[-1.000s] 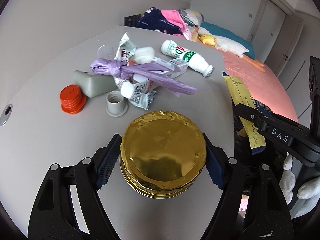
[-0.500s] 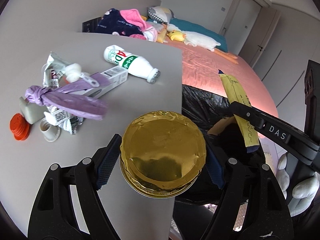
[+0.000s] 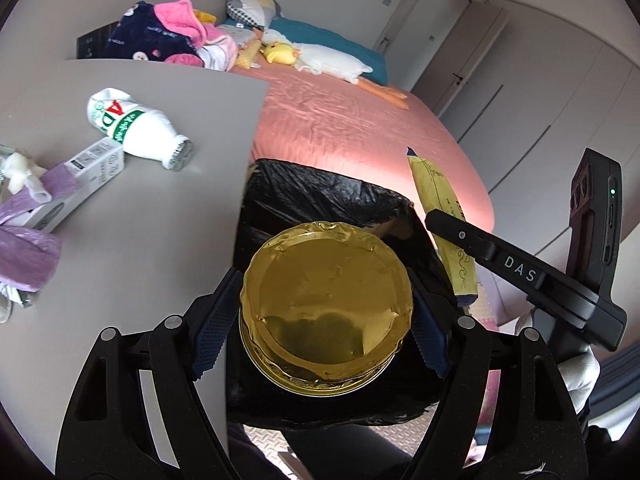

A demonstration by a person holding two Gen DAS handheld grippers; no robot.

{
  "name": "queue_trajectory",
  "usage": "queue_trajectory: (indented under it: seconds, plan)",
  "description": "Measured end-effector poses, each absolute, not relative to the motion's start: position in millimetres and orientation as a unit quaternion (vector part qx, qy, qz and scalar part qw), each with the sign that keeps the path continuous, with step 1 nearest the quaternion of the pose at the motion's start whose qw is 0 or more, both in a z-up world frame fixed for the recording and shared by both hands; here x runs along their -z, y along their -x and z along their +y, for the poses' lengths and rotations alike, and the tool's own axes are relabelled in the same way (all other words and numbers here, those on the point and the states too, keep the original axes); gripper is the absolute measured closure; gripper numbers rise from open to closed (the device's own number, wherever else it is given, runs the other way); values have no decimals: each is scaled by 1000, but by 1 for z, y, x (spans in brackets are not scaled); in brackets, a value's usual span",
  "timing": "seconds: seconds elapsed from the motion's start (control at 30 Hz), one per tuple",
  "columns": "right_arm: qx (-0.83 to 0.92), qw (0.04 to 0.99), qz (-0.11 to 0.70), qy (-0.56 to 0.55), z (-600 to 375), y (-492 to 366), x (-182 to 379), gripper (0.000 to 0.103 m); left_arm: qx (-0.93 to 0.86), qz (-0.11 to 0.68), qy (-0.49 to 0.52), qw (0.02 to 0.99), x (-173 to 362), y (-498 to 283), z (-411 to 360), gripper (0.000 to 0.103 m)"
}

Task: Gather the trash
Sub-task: 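Carry both items over the black bin and open both grippers, then grasp the white AD milk bottle with the right gripper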

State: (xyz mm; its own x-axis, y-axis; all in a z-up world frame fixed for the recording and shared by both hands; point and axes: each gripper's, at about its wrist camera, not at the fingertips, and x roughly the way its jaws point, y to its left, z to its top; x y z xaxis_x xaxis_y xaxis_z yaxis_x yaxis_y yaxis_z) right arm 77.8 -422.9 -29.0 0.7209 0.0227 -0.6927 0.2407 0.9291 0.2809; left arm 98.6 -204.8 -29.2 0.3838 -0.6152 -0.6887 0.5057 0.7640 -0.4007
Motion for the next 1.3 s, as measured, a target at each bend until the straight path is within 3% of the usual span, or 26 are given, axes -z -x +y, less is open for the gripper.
queue_trajectory:
  seconds: [0.07,0.13,0.47,1.3]
  plan:
    - [92,908,357,-197,-437,-73,27,67,347,452,61,819,34,-102,-214,6]
    - [138,905,345,-207,-451,-67,24,27,343,456,59,819,37,-105,-221,6]
    - [135,906,341,-209,-461,-67,26,26,323,449,54,831,38,-102,-217,6]
    - [-4,925,357,-129,-353,-116,17,26,238,415,57,876,16,-104,-130,6]
